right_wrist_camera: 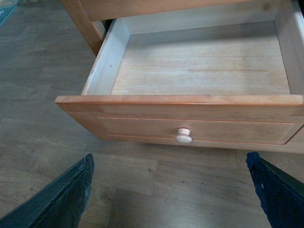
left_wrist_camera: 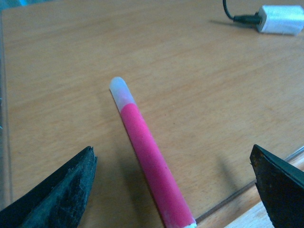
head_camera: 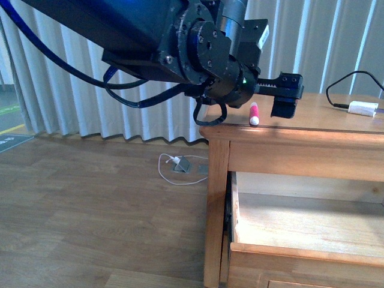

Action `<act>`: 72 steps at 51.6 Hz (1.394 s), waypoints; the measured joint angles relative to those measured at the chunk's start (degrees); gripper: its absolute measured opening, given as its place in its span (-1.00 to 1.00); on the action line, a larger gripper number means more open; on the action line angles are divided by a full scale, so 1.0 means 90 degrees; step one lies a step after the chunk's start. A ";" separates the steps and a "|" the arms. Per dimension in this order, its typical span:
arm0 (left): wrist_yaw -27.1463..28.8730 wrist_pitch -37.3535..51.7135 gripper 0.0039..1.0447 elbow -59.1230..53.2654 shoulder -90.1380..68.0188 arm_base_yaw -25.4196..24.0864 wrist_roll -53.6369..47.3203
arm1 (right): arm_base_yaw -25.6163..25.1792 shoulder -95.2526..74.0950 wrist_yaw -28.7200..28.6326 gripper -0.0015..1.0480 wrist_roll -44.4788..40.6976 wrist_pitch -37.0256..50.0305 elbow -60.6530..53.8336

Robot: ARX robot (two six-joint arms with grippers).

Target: Place pink marker in drawer with both arms

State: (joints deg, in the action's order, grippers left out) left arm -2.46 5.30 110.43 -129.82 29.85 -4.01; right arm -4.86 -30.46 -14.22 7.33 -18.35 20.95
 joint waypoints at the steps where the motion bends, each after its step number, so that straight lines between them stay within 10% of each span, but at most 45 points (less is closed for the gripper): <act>1: 0.0049 -0.0061 0.89 0.0046 -0.0049 0.0017 -0.0007 | 0.0000 0.0000 0.0000 0.84 0.0000 0.0000 0.0000; 17: 0.0255 -0.0593 0.86 0.0510 -0.0398 0.0102 -0.0046 | 0.0000 -0.0002 0.0000 0.84 0.0000 0.0000 0.0000; 42: 0.0522 -0.0814 -0.66 0.0476 -0.0318 0.0024 -0.0056 | 0.0000 0.0000 -0.0002 0.84 0.0000 0.0000 0.0000; 72: -0.3747 0.0437 -0.72 -0.2783 0.2193 -0.0401 -0.0916 | 0.0000 0.0000 -0.0002 0.84 0.0000 0.0000 0.0000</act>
State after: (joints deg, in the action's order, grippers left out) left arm -36.18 9.23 85.38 -110.08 26.24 -12.25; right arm -4.86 -30.46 -14.24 7.33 -18.35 20.95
